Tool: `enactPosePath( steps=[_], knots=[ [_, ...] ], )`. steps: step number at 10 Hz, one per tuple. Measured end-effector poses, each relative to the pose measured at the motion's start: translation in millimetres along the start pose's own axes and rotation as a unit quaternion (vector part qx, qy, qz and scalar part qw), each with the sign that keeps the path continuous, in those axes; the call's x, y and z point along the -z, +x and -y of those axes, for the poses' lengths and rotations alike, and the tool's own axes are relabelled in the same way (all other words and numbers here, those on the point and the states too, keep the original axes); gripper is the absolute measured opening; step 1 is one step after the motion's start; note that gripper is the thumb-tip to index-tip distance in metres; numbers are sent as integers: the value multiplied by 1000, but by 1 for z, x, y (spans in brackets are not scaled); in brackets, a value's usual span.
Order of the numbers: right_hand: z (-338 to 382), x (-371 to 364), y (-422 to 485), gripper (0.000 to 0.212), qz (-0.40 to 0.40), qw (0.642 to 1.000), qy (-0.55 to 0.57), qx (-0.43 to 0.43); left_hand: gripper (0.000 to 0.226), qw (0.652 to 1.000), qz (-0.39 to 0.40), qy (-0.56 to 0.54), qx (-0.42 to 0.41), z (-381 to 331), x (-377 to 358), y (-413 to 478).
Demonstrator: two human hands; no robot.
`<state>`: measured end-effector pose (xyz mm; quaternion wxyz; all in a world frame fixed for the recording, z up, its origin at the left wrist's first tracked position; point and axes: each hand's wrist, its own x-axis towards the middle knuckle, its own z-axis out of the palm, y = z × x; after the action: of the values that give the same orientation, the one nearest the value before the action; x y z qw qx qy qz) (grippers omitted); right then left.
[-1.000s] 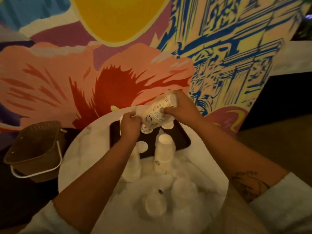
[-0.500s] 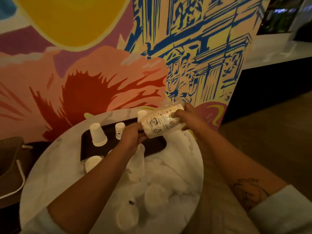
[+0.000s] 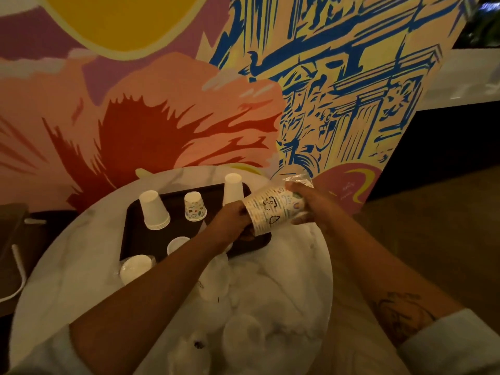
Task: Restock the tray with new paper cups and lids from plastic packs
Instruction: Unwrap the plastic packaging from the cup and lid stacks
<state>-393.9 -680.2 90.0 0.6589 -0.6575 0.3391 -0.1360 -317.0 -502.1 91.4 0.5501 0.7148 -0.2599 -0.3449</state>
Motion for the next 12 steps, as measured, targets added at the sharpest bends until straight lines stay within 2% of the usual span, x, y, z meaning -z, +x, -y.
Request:
enactPosePath(
  steps=[1,2,4,5,6,7,8,9,11,12],
  knots=[
    [-2,7,15,40,18,1000,14,-9,14,986,6,167,9,3,-15,8],
    [-4,14,25,23,50,999,18,-13,30,963,-37,265,34,2,-32,17],
    [-10,30,45,24,97,995,22,-1,35,894,-186,396,99,-2,-68,25],
    [-16,33,52,20,109,994,24,15,34,885,-207,403,109,19,-68,38],
    [-19,32,56,23,114,993,34,20,43,927,-216,289,99,20,-67,35],
    [-17,35,64,27,117,992,54,2,24,933,-277,228,4,16,-64,24],
    [-17,41,73,31,120,990,69,-12,11,932,-329,147,-31,15,-60,11],
    [-19,50,82,33,103,991,80,-23,16,920,-386,65,-27,14,-52,1],
    [-23,60,88,18,67,994,86,-19,7,883,-467,53,-9,16,-31,-12],
    [-20,53,85,18,59,993,99,-5,8,871,-490,5,16,12,-22,-12]
  ],
)
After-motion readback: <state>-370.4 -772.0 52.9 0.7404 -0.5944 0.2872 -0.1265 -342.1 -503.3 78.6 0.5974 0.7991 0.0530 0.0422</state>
